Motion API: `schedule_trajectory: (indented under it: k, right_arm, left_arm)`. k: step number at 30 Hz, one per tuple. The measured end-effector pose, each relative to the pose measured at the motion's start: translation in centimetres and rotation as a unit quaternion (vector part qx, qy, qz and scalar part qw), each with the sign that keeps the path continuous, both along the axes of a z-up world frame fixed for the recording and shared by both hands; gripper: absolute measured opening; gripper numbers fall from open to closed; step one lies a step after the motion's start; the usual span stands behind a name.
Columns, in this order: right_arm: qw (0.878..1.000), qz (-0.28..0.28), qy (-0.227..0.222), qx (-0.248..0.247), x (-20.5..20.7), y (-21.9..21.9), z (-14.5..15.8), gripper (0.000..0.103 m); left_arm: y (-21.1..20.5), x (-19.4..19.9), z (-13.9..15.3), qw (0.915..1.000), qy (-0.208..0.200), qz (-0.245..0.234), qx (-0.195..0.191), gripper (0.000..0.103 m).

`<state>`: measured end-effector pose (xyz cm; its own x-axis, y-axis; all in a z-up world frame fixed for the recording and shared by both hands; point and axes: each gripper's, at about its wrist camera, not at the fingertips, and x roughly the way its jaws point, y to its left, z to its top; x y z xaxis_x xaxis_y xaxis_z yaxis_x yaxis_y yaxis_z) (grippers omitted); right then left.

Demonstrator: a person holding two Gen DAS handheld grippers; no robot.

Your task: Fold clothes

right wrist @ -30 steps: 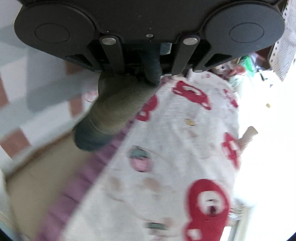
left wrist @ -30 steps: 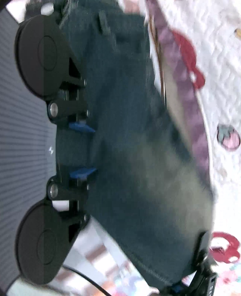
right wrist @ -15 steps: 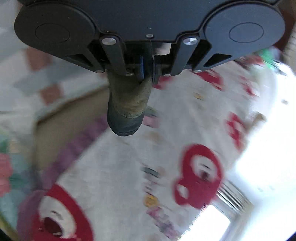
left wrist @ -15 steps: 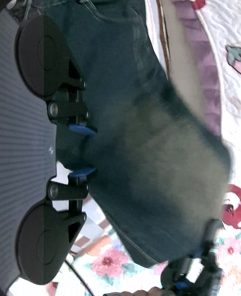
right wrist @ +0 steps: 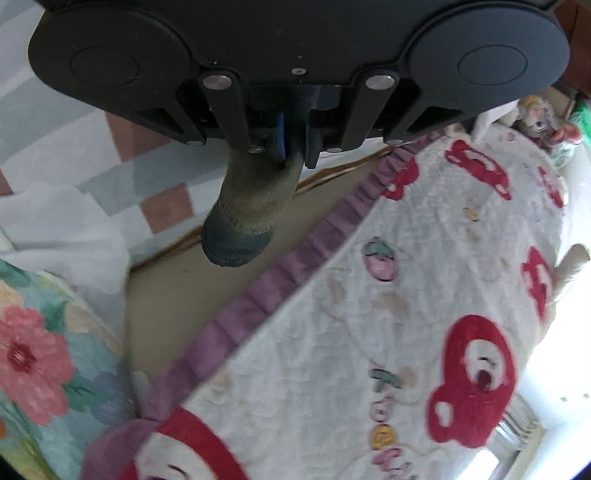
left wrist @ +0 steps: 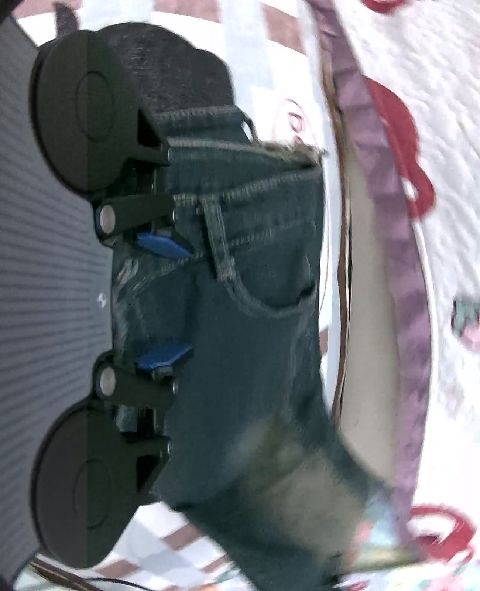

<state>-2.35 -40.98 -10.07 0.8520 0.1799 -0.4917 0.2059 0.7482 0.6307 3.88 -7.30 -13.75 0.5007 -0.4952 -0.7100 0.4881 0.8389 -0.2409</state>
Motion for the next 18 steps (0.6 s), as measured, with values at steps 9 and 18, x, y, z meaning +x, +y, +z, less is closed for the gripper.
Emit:
schedule_trajectory:
  k: [9, 18]
  right_arm:
    - [0.998, -0.026, 0.043, 0.027, -1.6, -2.6, -6.0, 0.041]
    - [0.998, -0.025, 0.063, 0.003, -1.2, -3.5, -8.4, 0.043]
  left_arm:
    - [4.0, 3.2, 0.8, 0.9970, 0.011, 0.058, -0.050, 0.061]
    - [1.5, 8.0, -0.4, 0.9995, 0.023, -0.004, -0.023, 0.070]
